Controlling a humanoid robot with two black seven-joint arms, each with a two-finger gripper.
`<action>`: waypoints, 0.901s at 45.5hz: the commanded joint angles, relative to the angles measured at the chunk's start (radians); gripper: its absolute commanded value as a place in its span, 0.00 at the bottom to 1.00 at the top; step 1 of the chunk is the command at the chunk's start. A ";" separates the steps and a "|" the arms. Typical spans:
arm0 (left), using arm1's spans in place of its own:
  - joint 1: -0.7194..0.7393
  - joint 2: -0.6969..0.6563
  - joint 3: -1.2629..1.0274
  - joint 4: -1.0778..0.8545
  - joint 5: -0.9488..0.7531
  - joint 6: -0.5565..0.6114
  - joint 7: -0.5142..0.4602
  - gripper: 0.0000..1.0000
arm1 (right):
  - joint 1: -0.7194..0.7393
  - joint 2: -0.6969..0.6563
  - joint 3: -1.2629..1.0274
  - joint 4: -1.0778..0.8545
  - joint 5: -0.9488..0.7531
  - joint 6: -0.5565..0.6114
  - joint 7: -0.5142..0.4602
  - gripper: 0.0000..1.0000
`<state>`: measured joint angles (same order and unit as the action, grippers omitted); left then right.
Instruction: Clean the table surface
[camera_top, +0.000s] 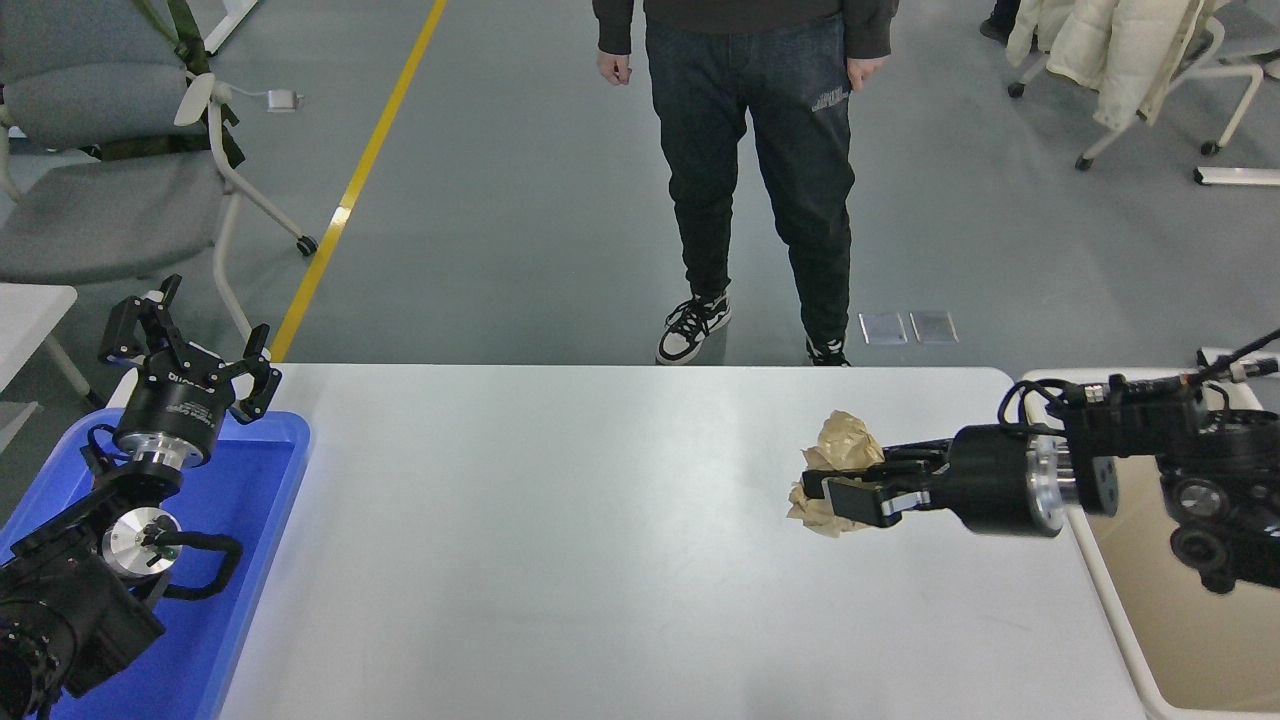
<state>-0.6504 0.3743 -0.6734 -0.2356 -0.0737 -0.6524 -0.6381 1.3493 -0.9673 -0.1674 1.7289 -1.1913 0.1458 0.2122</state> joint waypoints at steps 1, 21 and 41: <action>0.000 0.000 0.000 0.001 0.000 0.000 0.000 1.00 | 0.013 -0.090 0.170 0.006 0.095 0.121 -0.002 0.00; 0.000 0.000 0.000 0.001 0.000 0.002 0.000 1.00 | 0.011 -0.237 0.322 -0.052 0.338 0.133 -0.005 0.00; 0.000 0.000 0.000 0.001 0.000 0.002 0.000 1.00 | -0.091 -0.312 0.327 -0.333 0.775 0.101 0.050 0.00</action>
<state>-0.6504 0.3745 -0.6734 -0.2355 -0.0736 -0.6505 -0.6382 1.3211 -1.2499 0.1496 1.5539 -0.6547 0.2588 0.2232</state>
